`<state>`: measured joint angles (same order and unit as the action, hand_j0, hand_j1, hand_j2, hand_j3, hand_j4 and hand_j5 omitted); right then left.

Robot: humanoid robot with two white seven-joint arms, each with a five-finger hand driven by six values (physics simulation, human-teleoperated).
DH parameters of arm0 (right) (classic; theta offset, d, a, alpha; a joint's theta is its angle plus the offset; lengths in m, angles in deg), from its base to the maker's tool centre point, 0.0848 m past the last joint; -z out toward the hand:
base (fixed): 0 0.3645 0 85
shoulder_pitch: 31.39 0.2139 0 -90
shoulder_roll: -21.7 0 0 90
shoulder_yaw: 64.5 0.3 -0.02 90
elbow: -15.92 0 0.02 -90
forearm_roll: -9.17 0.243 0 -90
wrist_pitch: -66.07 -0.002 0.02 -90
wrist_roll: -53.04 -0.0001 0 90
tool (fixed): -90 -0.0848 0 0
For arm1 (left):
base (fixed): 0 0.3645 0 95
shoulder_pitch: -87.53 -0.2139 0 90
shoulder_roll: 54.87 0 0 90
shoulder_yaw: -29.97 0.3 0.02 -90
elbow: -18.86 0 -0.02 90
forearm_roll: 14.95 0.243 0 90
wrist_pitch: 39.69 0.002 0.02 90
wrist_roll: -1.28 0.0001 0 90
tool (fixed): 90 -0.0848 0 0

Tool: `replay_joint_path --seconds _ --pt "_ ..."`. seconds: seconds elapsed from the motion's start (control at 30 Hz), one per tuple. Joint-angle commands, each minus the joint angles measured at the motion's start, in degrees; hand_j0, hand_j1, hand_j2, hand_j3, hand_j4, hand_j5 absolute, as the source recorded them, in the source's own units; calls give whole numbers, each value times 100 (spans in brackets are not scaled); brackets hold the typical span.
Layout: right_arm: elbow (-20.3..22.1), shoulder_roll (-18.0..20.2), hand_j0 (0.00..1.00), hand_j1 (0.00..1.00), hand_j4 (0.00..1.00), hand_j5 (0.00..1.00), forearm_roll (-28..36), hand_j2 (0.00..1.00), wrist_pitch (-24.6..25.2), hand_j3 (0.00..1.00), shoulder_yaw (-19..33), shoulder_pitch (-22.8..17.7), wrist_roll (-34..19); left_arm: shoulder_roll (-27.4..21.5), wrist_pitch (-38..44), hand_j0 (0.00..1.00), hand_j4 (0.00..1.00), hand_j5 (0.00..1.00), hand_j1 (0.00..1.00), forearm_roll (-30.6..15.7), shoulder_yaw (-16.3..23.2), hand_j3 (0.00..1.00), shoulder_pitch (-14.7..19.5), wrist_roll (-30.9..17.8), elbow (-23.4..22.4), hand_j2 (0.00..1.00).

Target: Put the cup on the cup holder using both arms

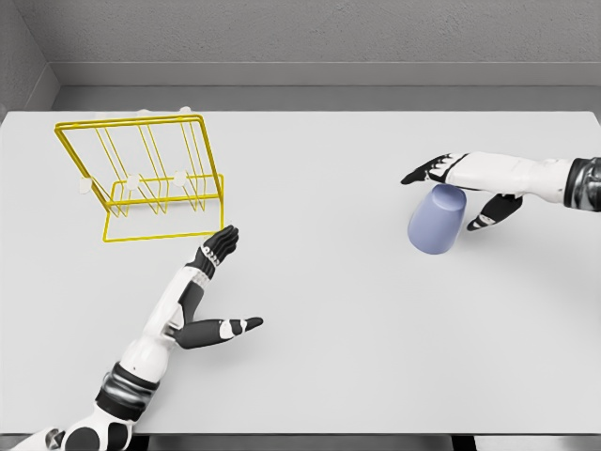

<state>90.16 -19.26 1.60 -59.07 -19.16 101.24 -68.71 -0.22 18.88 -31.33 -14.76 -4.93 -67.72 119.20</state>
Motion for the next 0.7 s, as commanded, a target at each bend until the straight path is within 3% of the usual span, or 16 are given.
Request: replay_joint_path --seconds 0.0,0.67 --pt "11 0 100 100 100 100 36 100 14 100 1 -9 2 19 -3 100 100 100 100 -58 0 100 0 9 12 100" --pt "11 -44 100 100 100 100 36 100 14 100 -60 -26 2 63 -29 100 100 100 100 -58 114 100 -132 1 64 100"
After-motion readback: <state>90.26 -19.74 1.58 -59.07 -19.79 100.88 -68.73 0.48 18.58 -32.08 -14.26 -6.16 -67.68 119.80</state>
